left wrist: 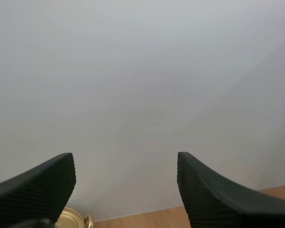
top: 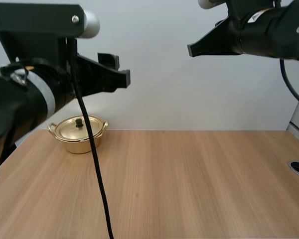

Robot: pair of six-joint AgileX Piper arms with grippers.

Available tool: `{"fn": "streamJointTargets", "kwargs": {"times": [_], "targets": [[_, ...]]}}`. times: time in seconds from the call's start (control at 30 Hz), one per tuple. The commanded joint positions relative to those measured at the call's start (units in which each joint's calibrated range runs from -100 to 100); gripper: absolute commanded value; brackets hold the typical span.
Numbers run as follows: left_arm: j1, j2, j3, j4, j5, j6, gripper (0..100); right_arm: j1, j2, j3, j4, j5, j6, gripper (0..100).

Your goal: Open the pot, put the car inside, and close it

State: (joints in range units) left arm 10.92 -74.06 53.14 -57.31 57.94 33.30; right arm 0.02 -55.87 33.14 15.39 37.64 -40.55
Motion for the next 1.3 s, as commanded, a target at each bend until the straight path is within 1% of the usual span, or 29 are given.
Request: {"fn": "streamJointTargets", "kwargs": {"times": [0.0,0.07,0.1,0.17,0.23,0.27,0.33,0.47,0.53,0.57,0.63,0.7,0.73,0.83,0.97,1.03,1.07,1.13,1.23,1.27], "targets": [[-1.9,-19.43,1.68,15.59,-0.04,-13.34,100,-0.72,-4.92,13.31,3.49,-1.2,-0.03,0],[-4.35,-19.43,2.51,26.32,-0.9,-22.38,100,-2.6,-8.7,17.78,6.04,-1.29,-0.03,0],[-5.45,-19.43,2.8,31.33,-1.06,-25.34,100,-3.54,-10.83,20.17,6.92,-1.72,-0.03,0],[-7.16,-19.54,2.95,39.0,-1.06,-28.39,100,-4.7,-14.9,23.92,8.51,-2.2,-0.03,0],[-8.28,-19.69,2.95,45.39,-1.06,-28.92,100,-4.99,-19.3,27.2,9.46,-2.02,-0.03,0],[-8.74,-19.8,3.21,47.3,-1.51,-28.92,100,-5.07,-21.84,28.57,9.73,-1.83,-0.03,0],[-9.48,-20.04,4.31,48.57,-2.77,-28.92,100,-5.07,-26.74,30.53,9.78,-0.76,-0.03,0],[-11.02,-20.04,7.53,48.41,-2.92,-28.8,100,-5.07,-35.26,32.17,9.66,7.63,-0.03,0],[-11.63,-20.04,9.58,48.31,-2.91,-28.8,98,-5.07,-38.97,32.17,9.1,9.27,-0.03,0],[-11.88,-20.04,10.63,48.18,-2.91,-28.8,95,-5.07,-40.28,32.17,8.65,9.27,-0.03,0],[-12.47,-20.04,12.15,47.57,-3.51,-28.8,85,-5.07,-42.92,32.17,7.33,9.27,-0.03,0],[-13.0,-20.04,12.96,46.22,-3.95,-28.98,70,-5.07,-44.13,32.31,5.61,10.57,-0.03,0],[-13.17,-20.04,12.96,45.44,-3.92,-29.24,64,-5.07,-44.13,32.31,4.54,11.93,-0.03,0],[-13.16,-20.04,12.96,42.6,-4.93,-29.17,45,-5.16,-44.13,33.3,2.76,16.59,-0.03,0],[-13.16,-20.04,12.96,41.9,-3.32,-29.17,22,-6.04,-44.13,36.55,2.5,18.02,0.64,0],[-13.16,-20.4,12.96,41.9,-0.1,-29.17,9,-6.43,-44.13,38.99,2.34,17.67,3.24,0],[-13.16,-21.06,12.96,42.1,1.3,-29.17,0,-6.49,-44.13,39.94,2.34,17.67,4.54,0],[-13.16,-23.5,12.96,43.52,1.75,-29.08,0,-6.49,-44.13,41.59,2.34,16.78,6.36,0],[-13.26,-25.94,13.06,44.69,-0.08,-29.08,0,-5.8,-44.13,41.72,2.26,15.24,6.8,0],[-13.33,-25.94,12.39,44.65,1.47,-29.23,0,-5.67,-44.13,41.87,2.26,15.04,6.8,0]]}}
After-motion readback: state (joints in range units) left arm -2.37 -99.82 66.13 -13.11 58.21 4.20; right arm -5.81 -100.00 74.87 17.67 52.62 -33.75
